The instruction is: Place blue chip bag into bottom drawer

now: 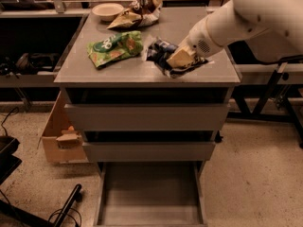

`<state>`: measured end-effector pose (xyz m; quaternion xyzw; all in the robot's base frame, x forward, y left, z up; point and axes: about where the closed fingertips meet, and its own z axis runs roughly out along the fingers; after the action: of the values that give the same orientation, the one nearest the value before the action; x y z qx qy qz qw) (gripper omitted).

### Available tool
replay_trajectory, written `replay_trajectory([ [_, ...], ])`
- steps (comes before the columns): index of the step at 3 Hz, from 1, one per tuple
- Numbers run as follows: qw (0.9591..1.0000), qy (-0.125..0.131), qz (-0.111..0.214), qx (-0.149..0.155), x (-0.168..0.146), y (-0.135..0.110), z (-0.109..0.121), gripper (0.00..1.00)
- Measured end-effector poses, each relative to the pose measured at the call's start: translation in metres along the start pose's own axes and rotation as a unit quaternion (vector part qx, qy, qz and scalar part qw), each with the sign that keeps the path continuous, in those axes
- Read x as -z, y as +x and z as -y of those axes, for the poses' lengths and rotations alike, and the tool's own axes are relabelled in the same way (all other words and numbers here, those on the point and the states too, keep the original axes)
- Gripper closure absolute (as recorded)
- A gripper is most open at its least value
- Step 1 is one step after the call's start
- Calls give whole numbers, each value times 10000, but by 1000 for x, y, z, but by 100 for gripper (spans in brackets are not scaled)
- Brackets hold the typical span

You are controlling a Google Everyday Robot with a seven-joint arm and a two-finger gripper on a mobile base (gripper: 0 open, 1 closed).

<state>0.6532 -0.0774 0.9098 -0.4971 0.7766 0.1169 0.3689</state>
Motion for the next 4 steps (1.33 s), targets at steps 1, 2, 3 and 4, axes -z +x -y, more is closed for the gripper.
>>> replay_trajectory([
  [1,9987,222,-270,368,68,-1,-48,100],
  [2,9959,280,-656,547,134,59,-95,100],
  [3,9935,276,-1060,294,145,130,-110,100],
  [4,9915,225,-1270,-163,125,206,-103,100],
])
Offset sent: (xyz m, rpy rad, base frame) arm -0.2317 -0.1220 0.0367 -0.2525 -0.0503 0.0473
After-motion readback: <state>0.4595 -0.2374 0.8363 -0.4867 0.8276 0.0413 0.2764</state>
